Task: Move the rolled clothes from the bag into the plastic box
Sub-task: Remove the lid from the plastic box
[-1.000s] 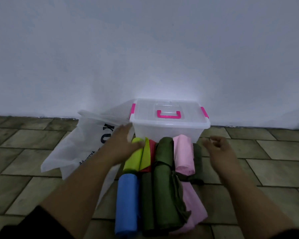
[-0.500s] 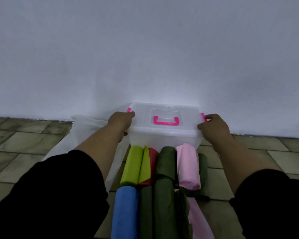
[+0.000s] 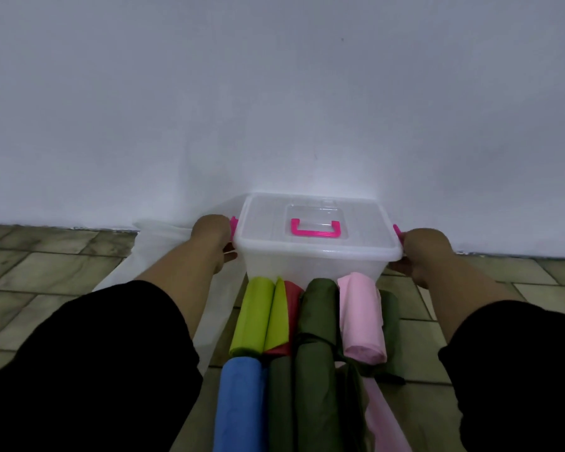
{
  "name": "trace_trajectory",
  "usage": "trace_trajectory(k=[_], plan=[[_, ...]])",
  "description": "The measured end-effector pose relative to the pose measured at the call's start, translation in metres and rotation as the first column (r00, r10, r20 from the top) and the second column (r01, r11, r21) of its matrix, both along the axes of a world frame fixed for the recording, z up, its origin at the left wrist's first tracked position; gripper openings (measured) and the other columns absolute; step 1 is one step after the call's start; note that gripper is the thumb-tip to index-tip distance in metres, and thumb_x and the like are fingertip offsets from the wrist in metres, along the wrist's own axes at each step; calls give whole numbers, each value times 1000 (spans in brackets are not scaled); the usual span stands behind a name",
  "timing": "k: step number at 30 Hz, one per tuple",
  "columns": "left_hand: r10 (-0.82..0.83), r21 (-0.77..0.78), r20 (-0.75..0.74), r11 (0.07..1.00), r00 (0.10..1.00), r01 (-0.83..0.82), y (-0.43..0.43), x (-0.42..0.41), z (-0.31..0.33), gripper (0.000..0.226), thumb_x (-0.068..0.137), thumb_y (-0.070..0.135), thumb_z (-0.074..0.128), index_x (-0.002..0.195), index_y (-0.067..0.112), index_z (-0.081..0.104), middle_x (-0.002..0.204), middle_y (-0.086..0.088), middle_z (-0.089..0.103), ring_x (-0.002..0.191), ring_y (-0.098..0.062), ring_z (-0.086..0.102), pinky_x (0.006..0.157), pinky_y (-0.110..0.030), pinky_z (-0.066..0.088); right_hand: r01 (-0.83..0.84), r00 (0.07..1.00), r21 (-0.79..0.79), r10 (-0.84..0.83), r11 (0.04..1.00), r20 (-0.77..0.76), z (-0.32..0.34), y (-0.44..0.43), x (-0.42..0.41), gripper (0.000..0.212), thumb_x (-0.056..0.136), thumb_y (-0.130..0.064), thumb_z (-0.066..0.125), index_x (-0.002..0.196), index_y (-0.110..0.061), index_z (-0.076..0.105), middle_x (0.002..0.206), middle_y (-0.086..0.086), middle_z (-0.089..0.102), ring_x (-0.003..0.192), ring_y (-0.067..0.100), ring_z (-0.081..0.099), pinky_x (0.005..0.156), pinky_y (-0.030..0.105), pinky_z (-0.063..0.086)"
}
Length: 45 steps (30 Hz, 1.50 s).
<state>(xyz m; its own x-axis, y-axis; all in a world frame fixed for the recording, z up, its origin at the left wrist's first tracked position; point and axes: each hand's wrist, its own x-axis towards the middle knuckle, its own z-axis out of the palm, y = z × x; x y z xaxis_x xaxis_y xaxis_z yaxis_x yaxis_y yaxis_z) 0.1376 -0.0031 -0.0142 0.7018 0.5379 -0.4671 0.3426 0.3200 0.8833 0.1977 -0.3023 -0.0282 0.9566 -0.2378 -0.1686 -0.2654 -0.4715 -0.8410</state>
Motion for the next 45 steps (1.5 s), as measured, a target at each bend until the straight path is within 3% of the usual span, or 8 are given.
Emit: trace_trajectory(k=[5,8,12,18,24,29,34,45], plan=[[-120,188,46,976,992,110,6,-14,-4,25,93,32,52,112,16,57,105,-2,60,98,-24,61,89,-42,50,-27,854,-288,172,957,491,17,8,-15,31,85,-29,63,114,-20,63,112,4,62,95,19,59,81,27,44],[-197,103,86,977,977,188,2,-26,-19,41,93,35,54,130,18,52,122,-2,56,101,-23,61,83,-38,50,-393,731,-517,599,760,326,26,34,-36,28,77,-36,71,104,-29,68,98,-9,59,86,8,55,72,24,40],[-209,27,135,978,969,207,-3,-36,-27,40,94,30,55,130,14,51,116,-5,58,105,-24,60,87,-40,49,-400,698,-742,703,537,133,28,50,-41,29,78,-30,72,106,-27,68,99,-7,54,91,12,51,76,25,37],[-190,-63,184,977,964,204,-5,-43,-30,47,93,50,48,127,18,52,114,-3,63,103,-21,60,88,-40,49,-399,701,-691,686,603,194,35,50,-45,26,83,-21,69,109,-17,67,99,-1,58,99,20,57,83,28,43],[-333,452,60,849,941,272,-15,-42,-46,67,88,50,57,144,21,33,134,-7,51,115,-26,53,98,-42,42,-174,680,-584,526,793,511,95,29,-65,22,79,-24,71,101,-20,68,86,-5,56,79,12,51,68,23,35],[-317,463,68,850,946,252,-18,-40,-47,66,87,48,59,141,18,36,131,-8,54,113,-27,54,97,-42,43,61,767,-492,274,869,581,81,-22,-114,14,72,-31,70,82,-29,59,70,-13,56,63,1,51,56,19,35],[-306,435,102,869,947,234,-18,-41,-48,64,86,47,60,140,18,39,130,-6,54,113,-26,54,98,-40,42,216,941,-537,-26,815,338,-10,-43,-114,21,73,-34,68,80,-18,56,64,-3,50,59,17,47,54,24,32],[-322,442,69,858,944,260,-2,-39,-50,66,85,51,58,142,27,36,136,-2,52,120,-26,51,103,-50,40,-99,995,-578,77,810,-62,-68,-25,-66,24,92,-27,49,97,-11,67,102,13,67,94,30,61,74,33,47]])
